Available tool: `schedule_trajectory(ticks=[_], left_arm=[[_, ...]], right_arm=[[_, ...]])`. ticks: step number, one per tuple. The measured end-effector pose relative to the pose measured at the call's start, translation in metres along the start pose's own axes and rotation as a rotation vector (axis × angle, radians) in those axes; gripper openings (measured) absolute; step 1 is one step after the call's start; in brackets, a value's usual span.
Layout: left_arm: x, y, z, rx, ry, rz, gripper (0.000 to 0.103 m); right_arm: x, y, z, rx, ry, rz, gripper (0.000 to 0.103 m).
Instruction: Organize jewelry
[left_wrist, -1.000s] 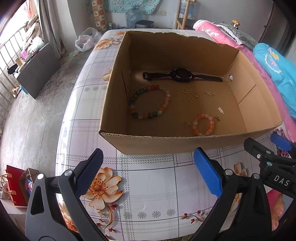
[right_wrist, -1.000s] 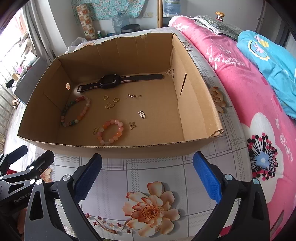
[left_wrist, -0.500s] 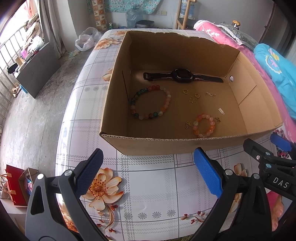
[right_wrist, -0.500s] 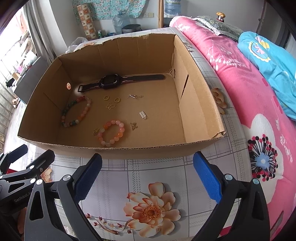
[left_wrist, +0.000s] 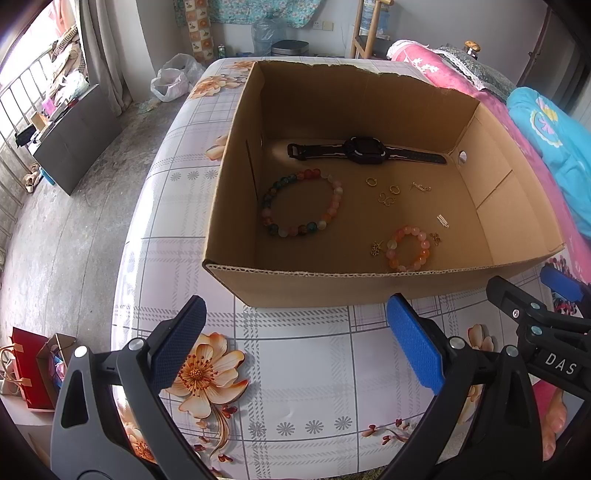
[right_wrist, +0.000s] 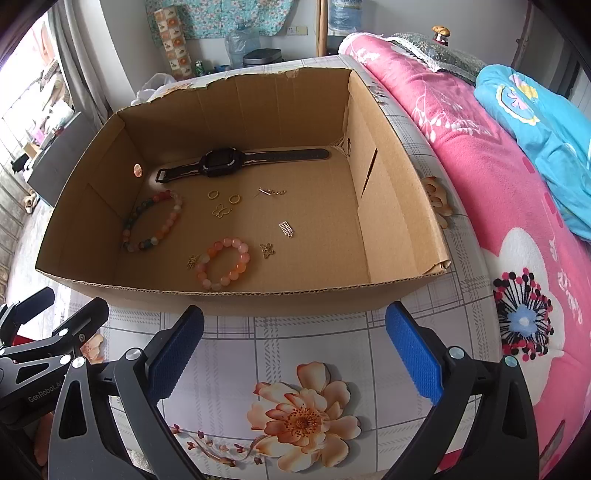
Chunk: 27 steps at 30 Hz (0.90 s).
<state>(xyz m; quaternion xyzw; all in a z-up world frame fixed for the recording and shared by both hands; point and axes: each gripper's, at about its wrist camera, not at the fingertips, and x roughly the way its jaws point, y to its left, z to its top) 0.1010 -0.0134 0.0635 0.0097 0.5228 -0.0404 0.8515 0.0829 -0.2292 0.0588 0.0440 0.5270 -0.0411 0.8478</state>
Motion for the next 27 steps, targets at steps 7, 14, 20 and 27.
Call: schedule_trajectory(ticks=[7,14,20,27], left_arm=[[0.0001,0.0002,-0.0004,0.001,-0.001,0.000,0.095],[-0.0002,-0.0001,-0.0010,0.000,-0.001,0.002,0.095],[-0.0005,-0.0008,-0.0022,0.002,-0.004,0.005,0.095],[-0.0002,-0.0025,-0.0023,0.003,-0.003,0.007,0.095]], right_arm=[[-0.0004,0.0012,-0.0007,-0.003,0.001,-0.001,0.096],[0.0001,0.0021,-0.0019,-0.005,0.001,0.000,0.096],[0.0005,0.0017,-0.0016,-0.004,-0.002,0.000,0.096],[0.0003,0.0021,-0.0021,-0.002,-0.001,0.001,0.096]])
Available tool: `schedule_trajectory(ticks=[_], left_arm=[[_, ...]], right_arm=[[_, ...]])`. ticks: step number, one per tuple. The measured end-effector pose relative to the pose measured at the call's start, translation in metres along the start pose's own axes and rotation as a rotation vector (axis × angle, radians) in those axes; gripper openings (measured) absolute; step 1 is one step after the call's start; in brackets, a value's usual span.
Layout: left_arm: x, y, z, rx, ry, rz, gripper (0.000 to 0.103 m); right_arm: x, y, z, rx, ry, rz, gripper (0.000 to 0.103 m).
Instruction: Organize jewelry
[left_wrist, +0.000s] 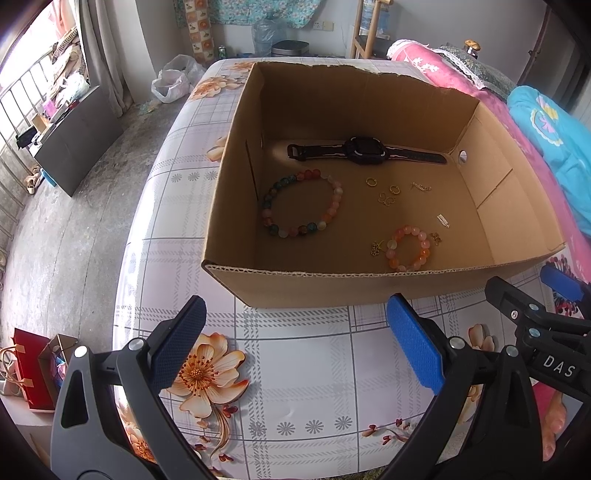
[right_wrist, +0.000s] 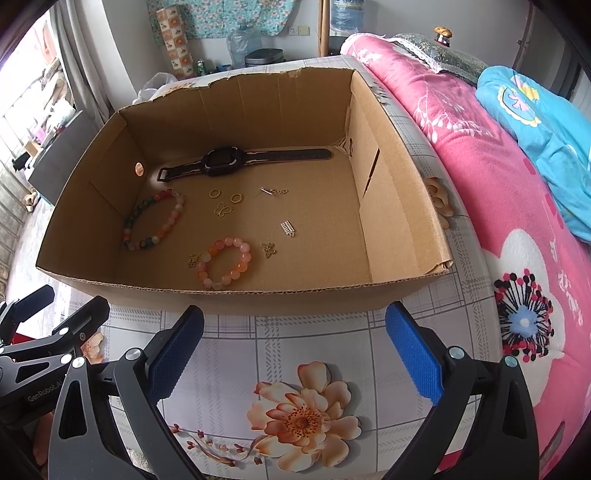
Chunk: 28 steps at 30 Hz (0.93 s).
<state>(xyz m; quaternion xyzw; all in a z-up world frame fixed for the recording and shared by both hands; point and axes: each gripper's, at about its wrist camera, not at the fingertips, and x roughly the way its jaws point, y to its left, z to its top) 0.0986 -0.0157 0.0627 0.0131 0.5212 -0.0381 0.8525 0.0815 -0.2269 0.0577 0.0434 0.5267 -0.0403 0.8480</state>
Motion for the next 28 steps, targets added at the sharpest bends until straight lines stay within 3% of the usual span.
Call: schedule_trajectory(ticks=[28], left_arm=[[0.0011,-0.0003,-0.0010,-0.001,0.002,0.004,0.095]], right_arm=[[0.0020,-0.0006,0.0019,-0.002,0.001,0.007,0.096]])
